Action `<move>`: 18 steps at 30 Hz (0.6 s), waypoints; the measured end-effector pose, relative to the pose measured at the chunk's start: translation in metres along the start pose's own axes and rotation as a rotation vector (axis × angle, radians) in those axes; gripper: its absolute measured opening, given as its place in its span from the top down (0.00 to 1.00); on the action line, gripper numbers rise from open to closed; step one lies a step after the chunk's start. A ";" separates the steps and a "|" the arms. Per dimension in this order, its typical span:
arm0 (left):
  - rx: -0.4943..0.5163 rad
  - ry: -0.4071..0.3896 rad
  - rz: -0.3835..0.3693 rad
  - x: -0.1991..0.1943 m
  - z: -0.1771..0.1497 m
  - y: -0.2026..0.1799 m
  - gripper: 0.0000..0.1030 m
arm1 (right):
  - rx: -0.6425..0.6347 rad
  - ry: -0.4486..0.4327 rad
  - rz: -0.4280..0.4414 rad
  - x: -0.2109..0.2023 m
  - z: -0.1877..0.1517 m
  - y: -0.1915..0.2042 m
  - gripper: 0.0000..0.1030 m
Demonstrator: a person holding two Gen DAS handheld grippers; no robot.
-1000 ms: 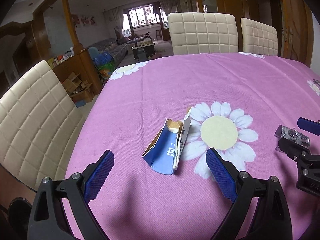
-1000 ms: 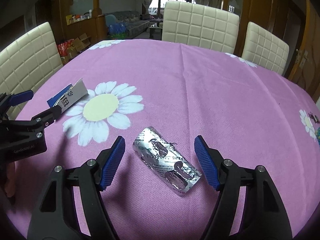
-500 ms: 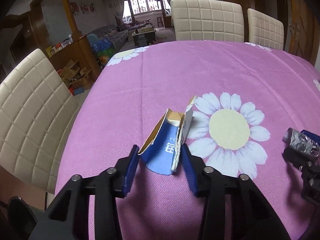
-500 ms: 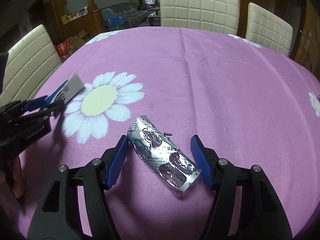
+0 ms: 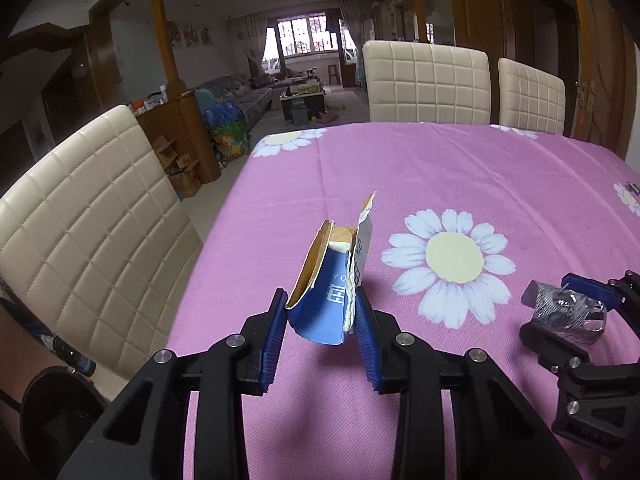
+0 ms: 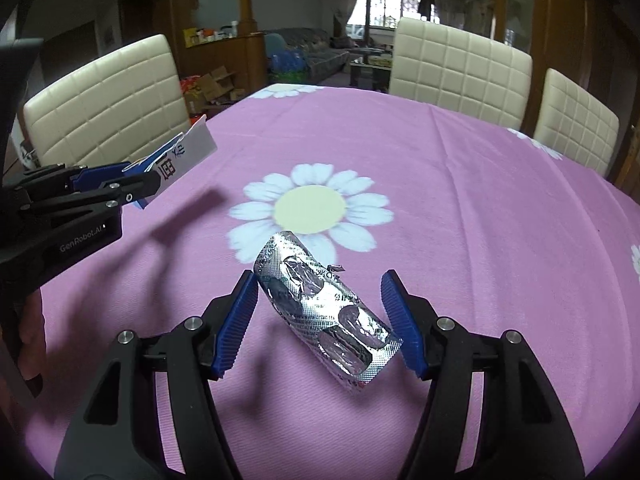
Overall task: Collect trash
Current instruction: 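Grasp the blue snack box with the left tool while the right tool grasps the silver blister pack, then carry the blue box and blister pack over the black bin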
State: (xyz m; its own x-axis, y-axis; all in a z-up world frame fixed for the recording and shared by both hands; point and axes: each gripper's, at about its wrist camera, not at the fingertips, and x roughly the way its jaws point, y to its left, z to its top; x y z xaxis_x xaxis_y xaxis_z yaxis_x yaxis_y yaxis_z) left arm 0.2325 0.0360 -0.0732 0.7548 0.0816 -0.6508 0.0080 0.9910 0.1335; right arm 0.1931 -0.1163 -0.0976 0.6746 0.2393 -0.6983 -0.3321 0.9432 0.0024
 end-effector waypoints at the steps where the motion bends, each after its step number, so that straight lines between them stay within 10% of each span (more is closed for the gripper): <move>1: 0.000 -0.005 0.006 -0.003 -0.001 0.002 0.68 | -0.005 -0.002 0.003 -0.001 0.000 0.002 0.37; 18: 0.012 -0.080 0.059 -0.058 -0.039 0.030 0.68 | -0.088 -0.043 0.001 -0.017 -0.002 0.029 0.37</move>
State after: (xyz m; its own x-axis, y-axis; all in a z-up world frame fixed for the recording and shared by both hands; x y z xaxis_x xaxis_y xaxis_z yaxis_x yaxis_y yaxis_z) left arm 0.1633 0.0650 -0.0602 0.8044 0.1301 -0.5796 -0.0305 0.9835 0.1785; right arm 0.1706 -0.0932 -0.0869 0.7010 0.2520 -0.6671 -0.3882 0.9196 -0.0606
